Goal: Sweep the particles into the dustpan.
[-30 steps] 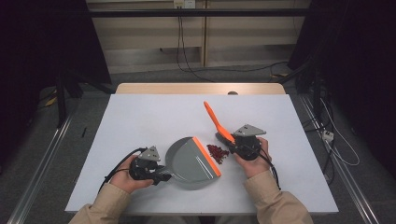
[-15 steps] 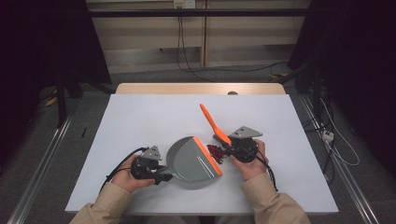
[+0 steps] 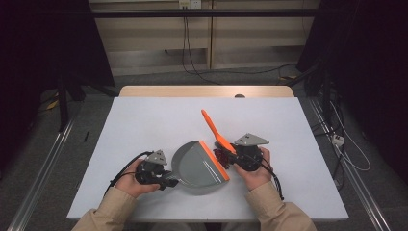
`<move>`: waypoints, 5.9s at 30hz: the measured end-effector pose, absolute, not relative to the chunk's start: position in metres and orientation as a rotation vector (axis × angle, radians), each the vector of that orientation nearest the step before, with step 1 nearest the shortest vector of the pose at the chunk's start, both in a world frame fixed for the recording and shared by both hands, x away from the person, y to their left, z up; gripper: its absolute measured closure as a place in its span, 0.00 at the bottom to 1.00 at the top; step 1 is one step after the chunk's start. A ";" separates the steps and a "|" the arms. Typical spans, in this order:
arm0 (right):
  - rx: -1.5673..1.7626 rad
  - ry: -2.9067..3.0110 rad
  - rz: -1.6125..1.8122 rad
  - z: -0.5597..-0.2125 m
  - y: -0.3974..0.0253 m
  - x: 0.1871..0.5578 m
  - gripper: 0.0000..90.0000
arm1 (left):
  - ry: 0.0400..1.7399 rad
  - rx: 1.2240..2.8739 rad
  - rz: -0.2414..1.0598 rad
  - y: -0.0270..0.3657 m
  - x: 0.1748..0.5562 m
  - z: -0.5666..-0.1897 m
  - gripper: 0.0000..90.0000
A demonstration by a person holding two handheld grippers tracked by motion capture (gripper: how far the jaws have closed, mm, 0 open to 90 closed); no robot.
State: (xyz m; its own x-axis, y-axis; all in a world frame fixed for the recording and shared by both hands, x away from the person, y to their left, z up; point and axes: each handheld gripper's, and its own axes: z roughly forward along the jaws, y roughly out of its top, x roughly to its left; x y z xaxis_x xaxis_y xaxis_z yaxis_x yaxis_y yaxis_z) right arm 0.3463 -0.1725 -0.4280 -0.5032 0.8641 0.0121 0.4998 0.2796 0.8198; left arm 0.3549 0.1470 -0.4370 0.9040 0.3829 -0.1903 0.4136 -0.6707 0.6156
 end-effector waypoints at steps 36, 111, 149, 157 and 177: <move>1.176 2.106 1.250 -0.420 -0.109 0.336 0.79 | 0.569 2.373 -0.045 0.148 0.354 -0.435 0.70; 1.249 2.036 1.252 -0.412 -0.168 0.355 0.79 | 0.648 2.285 0.019 0.157 0.353 -0.437 0.71; 1.344 1.965 1.204 -0.411 -0.217 0.355 0.79 | 0.844 2.164 0.147 0.188 0.367 -0.427 0.71; 1.359 1.946 1.205 -0.413 -0.227 0.352 0.79 | 0.891 2.142 0.166 0.195 0.371 -0.426 0.71; 1.388 1.908 1.183 -0.413 -0.245 0.349 0.79 | 1.033 2.101 0.232 0.214 0.382 -0.429 0.71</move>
State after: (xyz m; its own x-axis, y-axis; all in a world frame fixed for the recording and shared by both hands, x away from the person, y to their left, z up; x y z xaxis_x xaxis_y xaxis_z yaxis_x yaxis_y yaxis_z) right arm 0.3487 -0.2447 -0.4127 -0.3576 0.9291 0.0946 0.4979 0.1040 0.8610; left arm 0.3821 0.2137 -0.4292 0.6547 0.7385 -0.1612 0.5982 -0.3758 0.7078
